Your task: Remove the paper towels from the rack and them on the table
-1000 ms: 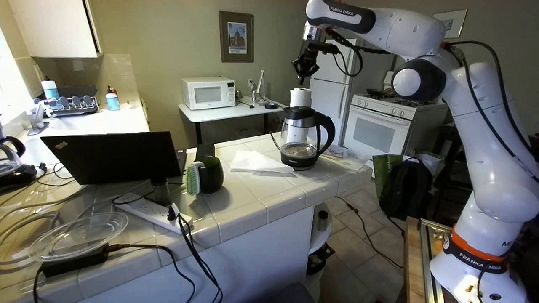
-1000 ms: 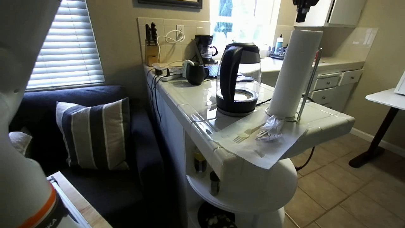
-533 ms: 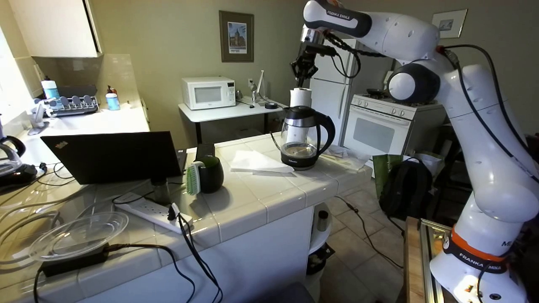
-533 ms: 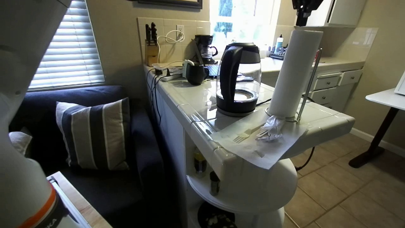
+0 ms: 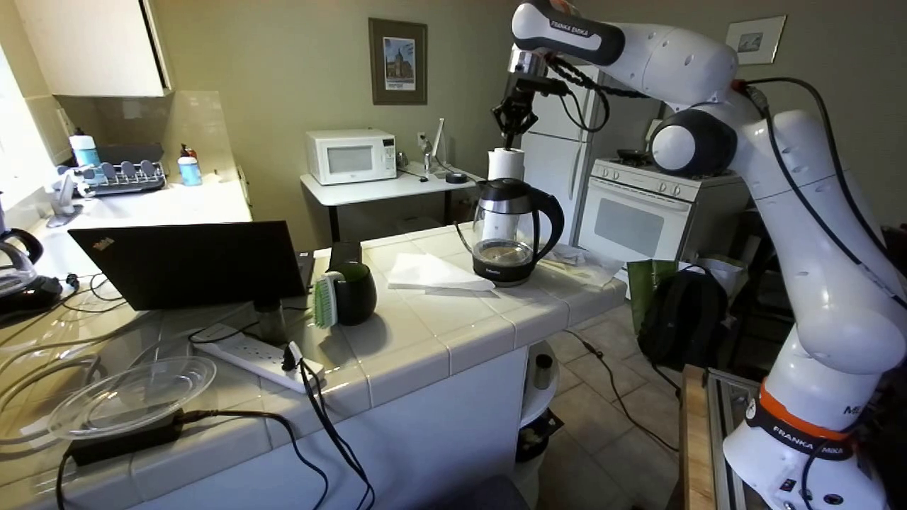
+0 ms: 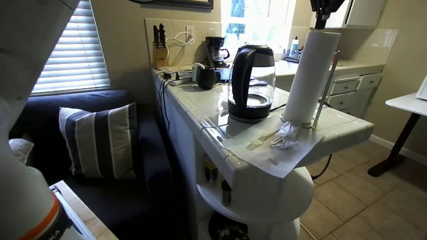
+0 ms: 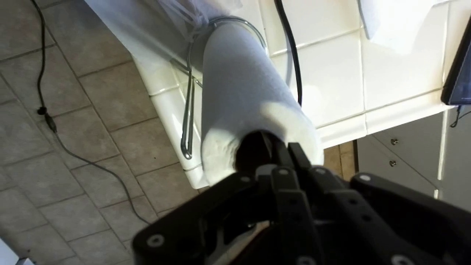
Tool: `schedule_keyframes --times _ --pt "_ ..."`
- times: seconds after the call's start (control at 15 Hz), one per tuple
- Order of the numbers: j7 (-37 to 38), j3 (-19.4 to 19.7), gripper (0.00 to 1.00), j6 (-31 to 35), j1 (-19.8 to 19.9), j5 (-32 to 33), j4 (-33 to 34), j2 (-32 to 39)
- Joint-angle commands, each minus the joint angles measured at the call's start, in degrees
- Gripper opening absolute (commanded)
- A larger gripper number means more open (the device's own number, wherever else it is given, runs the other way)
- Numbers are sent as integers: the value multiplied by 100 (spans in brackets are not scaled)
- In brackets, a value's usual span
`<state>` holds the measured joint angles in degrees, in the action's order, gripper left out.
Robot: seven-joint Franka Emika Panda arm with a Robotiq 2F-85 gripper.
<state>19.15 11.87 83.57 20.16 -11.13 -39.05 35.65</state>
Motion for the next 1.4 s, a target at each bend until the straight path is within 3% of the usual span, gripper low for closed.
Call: schedule_keyframes --times 0.0,0.47,0.87,0.93,1.13,1.33 --pt "115 3 9 -267 82 -30 276 181" --pt "156 -8 4 -251 143 -47 340 221" --pt "165 -14 7 -242 140 -43 425 283" --pt "172 -15 14 -240 139 -43 447 304" --pt "178 -20 17 -250 138 -48 475 350" --pt "172 -29 16 -242 135 -54 490 368"
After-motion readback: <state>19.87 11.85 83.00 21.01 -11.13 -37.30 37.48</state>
